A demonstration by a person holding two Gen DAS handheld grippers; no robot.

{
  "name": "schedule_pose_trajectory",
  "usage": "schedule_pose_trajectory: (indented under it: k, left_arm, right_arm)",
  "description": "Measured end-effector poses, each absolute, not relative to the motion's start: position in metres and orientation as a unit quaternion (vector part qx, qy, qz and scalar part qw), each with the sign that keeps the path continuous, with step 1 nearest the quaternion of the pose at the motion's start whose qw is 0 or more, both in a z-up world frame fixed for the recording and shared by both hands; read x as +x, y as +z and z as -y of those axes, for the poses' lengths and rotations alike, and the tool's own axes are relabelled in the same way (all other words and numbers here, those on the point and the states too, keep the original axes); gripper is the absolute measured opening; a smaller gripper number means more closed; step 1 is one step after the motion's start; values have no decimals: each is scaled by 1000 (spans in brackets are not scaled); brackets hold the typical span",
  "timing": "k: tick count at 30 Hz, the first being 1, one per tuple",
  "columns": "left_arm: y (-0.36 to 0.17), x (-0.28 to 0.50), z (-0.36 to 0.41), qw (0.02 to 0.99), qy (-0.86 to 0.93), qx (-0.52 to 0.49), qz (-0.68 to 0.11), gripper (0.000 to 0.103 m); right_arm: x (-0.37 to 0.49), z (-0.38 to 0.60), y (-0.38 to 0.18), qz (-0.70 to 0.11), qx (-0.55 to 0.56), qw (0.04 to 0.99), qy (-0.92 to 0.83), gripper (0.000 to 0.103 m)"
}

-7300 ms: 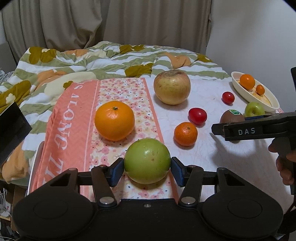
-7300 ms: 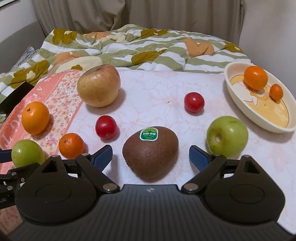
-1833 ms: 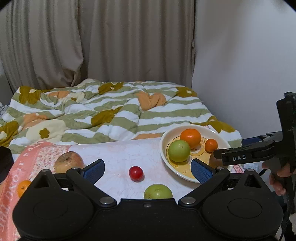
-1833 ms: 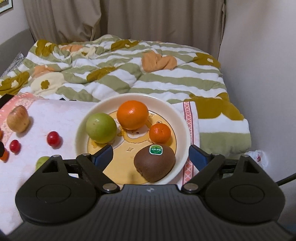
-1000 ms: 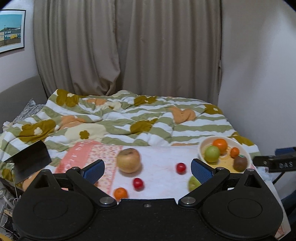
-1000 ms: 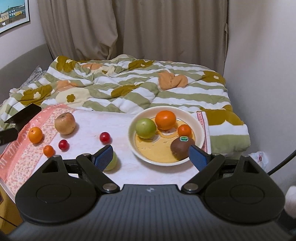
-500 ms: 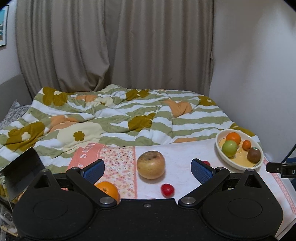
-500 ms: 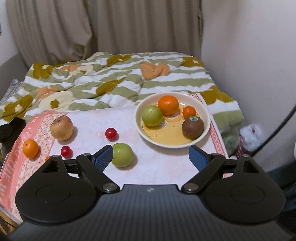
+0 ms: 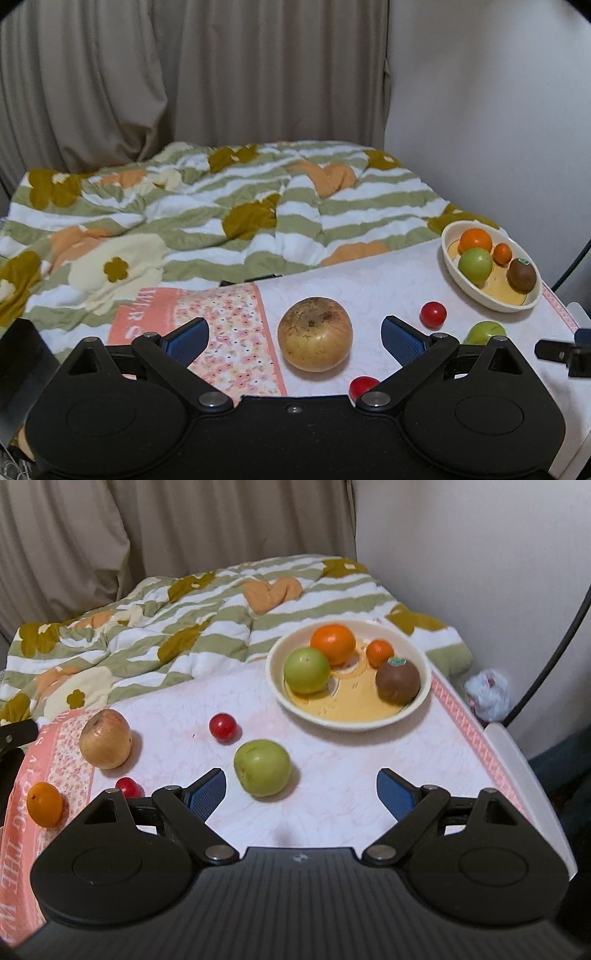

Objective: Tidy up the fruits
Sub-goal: 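Move both tools back toward the yellowish apple and green apple, then grasp the yellowish apple with the left tool while the right tool grasps the green apple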

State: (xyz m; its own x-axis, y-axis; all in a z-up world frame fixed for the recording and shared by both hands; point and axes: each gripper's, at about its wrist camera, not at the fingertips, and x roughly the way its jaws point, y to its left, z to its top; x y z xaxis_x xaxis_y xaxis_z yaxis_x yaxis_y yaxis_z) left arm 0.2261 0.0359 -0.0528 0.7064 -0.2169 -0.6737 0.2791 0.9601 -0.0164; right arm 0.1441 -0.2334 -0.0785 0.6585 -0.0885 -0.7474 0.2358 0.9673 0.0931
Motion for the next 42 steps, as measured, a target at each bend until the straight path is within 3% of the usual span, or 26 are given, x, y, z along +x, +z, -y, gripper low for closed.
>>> schedule_pose_trajectory:
  k: [13,20,26,37,42]
  left_arm:
    - [-108,277,-14,891,-145,30,-428,101]
    - [-124,291,-6,882,-141,21,-449,91]
    - [-131,297,-2,879,-133,29,-457,77]
    - [-131,291,-2,879,-138,43,-455,77]
    - [-131,285,-4,881,-140,57,-448,77]
  right_arm:
    - [179,229,-126,-438,111,889,-74,103]
    - [198,226,-136,-445,104,888,-52,103]
    - [209,227,-142,-451,100,886,-47,103]
    - [222,225,-148,-456,94,885,-33,100]
    - [227,222,-150,-459,87,884,-28,91]
